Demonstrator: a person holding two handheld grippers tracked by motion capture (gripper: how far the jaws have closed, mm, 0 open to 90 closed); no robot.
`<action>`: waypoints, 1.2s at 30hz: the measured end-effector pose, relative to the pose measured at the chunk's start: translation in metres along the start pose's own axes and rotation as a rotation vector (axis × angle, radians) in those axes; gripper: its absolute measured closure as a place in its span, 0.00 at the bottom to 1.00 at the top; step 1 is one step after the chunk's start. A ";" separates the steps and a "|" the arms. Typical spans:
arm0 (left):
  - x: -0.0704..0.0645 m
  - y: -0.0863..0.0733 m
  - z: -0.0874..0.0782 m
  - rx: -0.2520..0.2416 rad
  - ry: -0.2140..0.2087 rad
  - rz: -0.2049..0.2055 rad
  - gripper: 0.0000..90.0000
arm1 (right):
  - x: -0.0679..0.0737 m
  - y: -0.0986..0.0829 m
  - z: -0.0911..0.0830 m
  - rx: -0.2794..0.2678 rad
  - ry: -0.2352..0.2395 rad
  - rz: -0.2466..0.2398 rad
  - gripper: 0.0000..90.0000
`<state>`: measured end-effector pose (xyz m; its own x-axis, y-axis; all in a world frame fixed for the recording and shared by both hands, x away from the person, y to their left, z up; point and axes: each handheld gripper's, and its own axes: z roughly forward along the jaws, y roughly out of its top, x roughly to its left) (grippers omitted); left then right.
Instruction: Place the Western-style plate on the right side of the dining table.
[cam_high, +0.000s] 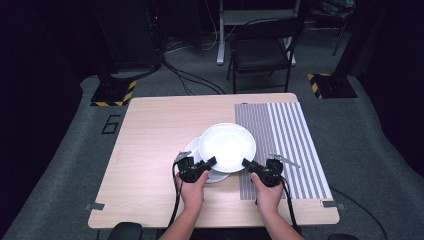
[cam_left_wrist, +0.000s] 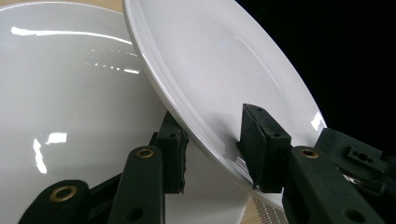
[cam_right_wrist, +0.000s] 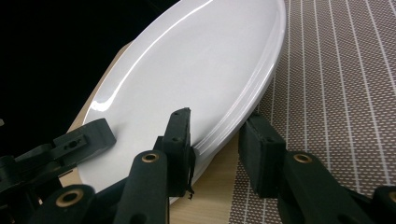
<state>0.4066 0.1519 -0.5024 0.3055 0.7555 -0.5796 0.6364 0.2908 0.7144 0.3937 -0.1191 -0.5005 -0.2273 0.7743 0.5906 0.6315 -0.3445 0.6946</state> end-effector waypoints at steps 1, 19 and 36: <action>-0.001 0.000 0.000 0.001 0.001 0.004 0.69 | 0.000 0.000 0.000 0.000 0.000 0.000 0.72; -0.019 0.005 0.006 0.014 -0.008 0.046 0.65 | -0.003 0.010 -0.016 -0.009 -0.004 -0.054 0.69; -0.031 0.007 0.014 0.034 -0.025 0.071 0.65 | -0.010 0.017 -0.026 -0.018 -0.015 -0.069 0.68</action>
<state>0.4117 0.1229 -0.4847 0.3682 0.7587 -0.5374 0.6361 0.2160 0.7408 0.3876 -0.1470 -0.4839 -0.2590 0.8043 0.5348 0.6014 -0.2990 0.7409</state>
